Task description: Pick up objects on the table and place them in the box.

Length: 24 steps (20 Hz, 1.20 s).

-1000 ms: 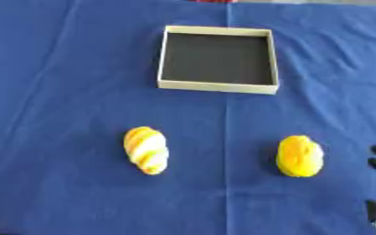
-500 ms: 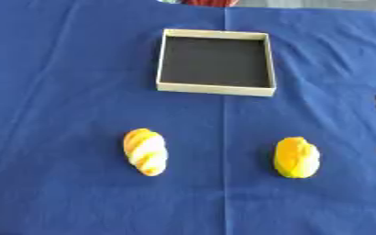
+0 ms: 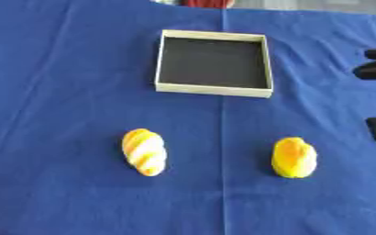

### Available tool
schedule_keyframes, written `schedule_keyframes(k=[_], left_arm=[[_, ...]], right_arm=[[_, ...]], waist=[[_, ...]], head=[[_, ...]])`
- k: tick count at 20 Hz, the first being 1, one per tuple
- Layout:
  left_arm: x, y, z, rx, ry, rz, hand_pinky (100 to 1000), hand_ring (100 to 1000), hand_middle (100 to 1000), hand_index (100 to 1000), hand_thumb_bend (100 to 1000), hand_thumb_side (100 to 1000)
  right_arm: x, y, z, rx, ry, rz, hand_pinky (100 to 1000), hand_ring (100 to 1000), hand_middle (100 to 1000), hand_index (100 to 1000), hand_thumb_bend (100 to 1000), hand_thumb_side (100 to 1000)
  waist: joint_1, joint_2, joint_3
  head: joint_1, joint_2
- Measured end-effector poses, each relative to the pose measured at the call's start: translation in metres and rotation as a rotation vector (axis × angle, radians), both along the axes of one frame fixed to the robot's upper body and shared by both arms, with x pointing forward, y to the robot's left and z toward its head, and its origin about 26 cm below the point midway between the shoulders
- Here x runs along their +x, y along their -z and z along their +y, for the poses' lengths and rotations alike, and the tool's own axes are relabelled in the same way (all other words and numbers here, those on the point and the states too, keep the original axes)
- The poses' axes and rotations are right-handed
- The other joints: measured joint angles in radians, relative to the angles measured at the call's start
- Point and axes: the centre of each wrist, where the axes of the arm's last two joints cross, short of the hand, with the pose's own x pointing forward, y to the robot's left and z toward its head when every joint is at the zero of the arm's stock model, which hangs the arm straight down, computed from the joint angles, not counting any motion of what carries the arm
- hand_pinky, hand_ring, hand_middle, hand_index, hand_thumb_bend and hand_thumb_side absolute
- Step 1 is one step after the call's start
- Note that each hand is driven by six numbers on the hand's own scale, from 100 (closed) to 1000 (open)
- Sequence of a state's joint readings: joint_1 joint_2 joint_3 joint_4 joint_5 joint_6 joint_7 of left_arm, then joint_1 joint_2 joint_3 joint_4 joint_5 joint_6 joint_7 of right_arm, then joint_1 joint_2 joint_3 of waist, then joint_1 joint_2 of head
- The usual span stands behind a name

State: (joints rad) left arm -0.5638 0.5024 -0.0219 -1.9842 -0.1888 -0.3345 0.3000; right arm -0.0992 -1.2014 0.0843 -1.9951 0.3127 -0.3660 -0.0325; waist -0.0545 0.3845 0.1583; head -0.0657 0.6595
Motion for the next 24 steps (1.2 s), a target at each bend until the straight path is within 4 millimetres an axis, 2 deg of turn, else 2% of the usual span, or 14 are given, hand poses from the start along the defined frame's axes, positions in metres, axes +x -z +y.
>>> schedule_keyframes(k=[5,15,19,24], left_arm=[[0.0,-0.001,-0.001,-0.002,0.008,-0.004,876,937,784,798,100,584],[0.0,-0.004,-0.003,-0.011,0.019,-0.028,876,931,780,800,100,585],[0.0,-0.004,-0.004,-0.013,0.021,-0.03,875,932,780,800,100,586],[0.0,-0.004,-0.005,-0.02,0.027,-0.028,874,934,779,799,100,586]], right_arm=[[0.002,0.0,0.006,-0.033,-0.024,0.073,845,1000,841,948,100,394],[0.002,0.015,0.013,-0.116,-0.065,0.179,853,1000,851,956,100,347],[0.001,0.026,0.017,-0.166,-0.077,0.213,856,1000,854,961,164,273],[0.001,0.033,0.022,-0.207,-0.081,0.235,859,1000,859,963,186,264]], waist=[[-0.006,-0.004,0.012],[-0.006,-0.01,0.028],[-0.006,-0.01,0.036],[-0.009,-0.011,0.042]], head=[[-0.012,0.008],[-0.024,0.017],[-0.029,0.017],[-0.036,0.017]])
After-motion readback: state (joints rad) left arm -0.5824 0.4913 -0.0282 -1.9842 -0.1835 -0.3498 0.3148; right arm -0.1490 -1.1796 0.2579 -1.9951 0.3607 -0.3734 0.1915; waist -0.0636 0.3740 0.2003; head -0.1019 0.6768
